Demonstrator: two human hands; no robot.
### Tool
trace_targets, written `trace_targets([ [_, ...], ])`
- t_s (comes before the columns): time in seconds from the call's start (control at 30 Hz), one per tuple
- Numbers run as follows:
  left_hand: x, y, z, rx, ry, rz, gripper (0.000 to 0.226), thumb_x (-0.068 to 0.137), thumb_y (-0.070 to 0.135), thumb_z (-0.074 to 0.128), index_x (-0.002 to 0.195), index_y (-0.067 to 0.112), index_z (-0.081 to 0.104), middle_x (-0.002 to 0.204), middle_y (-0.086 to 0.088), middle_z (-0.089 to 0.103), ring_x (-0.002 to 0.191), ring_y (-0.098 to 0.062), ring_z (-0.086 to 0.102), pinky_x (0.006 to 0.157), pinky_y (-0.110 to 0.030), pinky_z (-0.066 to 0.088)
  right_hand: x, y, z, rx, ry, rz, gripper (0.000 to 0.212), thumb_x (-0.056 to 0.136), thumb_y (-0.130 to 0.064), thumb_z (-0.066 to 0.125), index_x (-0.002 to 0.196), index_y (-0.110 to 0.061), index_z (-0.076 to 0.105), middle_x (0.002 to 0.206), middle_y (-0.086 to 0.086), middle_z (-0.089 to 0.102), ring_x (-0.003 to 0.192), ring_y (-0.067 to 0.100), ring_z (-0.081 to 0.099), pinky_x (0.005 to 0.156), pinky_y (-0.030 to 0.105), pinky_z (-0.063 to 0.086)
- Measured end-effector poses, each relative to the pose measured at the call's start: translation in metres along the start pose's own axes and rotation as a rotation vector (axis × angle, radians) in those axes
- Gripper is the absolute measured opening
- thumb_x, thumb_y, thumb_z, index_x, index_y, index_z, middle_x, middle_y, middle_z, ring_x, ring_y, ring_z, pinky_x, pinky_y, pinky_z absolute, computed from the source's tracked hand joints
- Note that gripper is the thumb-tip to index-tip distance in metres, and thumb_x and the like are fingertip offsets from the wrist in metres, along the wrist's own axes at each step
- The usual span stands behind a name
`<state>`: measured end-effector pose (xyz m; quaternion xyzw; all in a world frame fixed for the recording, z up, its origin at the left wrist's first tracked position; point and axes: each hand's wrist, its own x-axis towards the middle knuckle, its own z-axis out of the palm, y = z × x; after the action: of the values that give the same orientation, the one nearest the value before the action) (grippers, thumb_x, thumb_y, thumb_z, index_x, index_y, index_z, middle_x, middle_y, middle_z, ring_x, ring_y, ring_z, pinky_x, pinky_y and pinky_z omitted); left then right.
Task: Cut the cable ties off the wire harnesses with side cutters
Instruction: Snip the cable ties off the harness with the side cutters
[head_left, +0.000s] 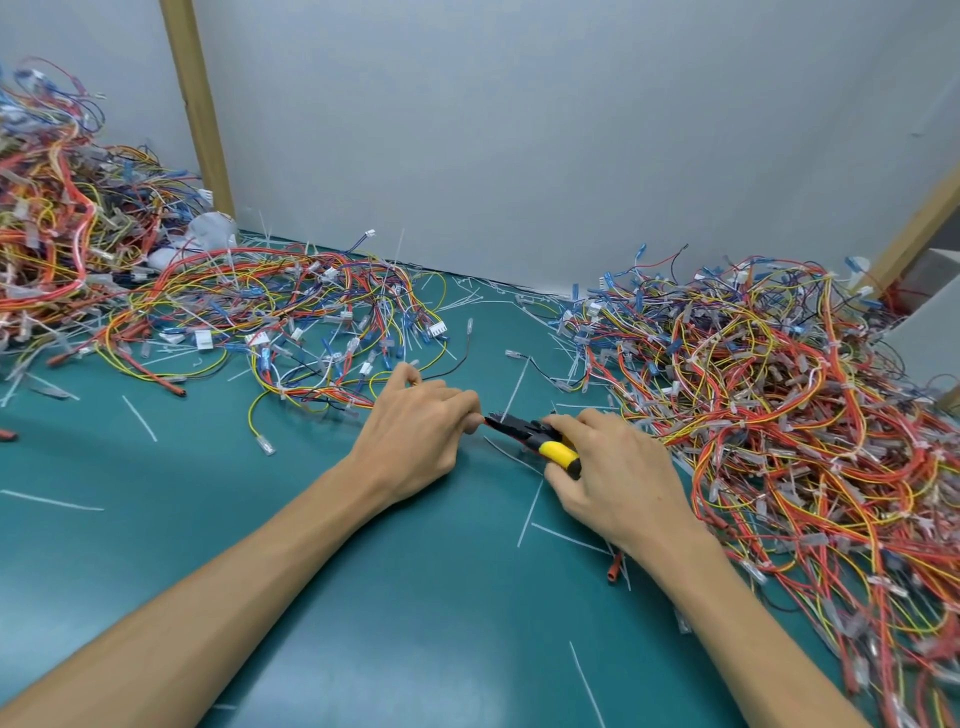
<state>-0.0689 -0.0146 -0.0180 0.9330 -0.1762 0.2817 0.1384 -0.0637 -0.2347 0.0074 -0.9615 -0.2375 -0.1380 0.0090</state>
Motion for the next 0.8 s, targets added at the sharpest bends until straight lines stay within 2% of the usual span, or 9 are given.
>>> trace_targets([
  [0.1,0.000,0.000,0.001,0.001,0.004,0.003,0.019,0.096,0.016,0.050,0.079,0.018,0.059,0.075,0.004,0.066,0.070,-0.026,0.057,0.080,-0.038,0.034,0.000,-0.004,0.002,-0.023,0.018,0.015,0.031,0.086,-0.047,0.049,0.107,-0.026,0.057,0.088,-0.003,0.056,0.088,0.023,0.056,0.062,0.033,0.035],
  [0.23,-0.001,0.000,0.001,-0.012,0.011,0.014,0.020,0.096,0.019,0.048,0.080,0.017,0.059,0.075,0.004,0.065,0.070,-0.025,0.057,0.080,-0.039,0.036,0.003,-0.004,0.006,-0.014,0.015,0.046,0.026,0.081,-0.051,0.046,0.087,-0.026,0.050,0.069,-0.008,0.047,0.071,0.021,0.047,0.054,0.032,0.029],
  [0.4,0.000,0.000,0.001,-0.044,0.014,0.018,0.026,0.098,0.023,0.043,0.081,0.016,0.061,0.075,0.005,0.065,0.069,-0.024,0.055,0.080,-0.038,0.036,0.004,0.000,0.008,-0.018,0.079,0.067,0.032,0.075,-0.058,0.041,0.079,-0.028,0.052,0.060,-0.008,0.046,0.061,0.020,0.042,0.046,0.028,0.019],
  [0.63,0.000,-0.001,0.002,-0.080,0.012,0.017,0.024,0.097,0.023,0.045,0.080,0.017,0.061,0.072,0.006,0.064,0.067,-0.023,0.055,0.078,-0.037,0.036,0.001,0.003,0.015,0.043,0.129,0.021,0.026,0.076,-0.048,0.050,0.087,-0.025,0.056,0.071,-0.006,0.052,0.071,0.021,0.051,0.054,0.029,0.033],
  [0.8,0.000,-0.002,0.003,-0.078,-0.007,0.008,0.026,0.097,0.025,0.043,0.080,0.017,0.061,0.072,0.007,0.064,0.067,-0.022,0.055,0.078,-0.036,0.036,0.001,0.002,0.018,-0.022,0.168,0.022,0.024,0.075,-0.049,0.055,0.080,-0.026,0.055,0.062,-0.007,0.052,0.060,0.021,0.048,0.050,0.028,0.028],
])
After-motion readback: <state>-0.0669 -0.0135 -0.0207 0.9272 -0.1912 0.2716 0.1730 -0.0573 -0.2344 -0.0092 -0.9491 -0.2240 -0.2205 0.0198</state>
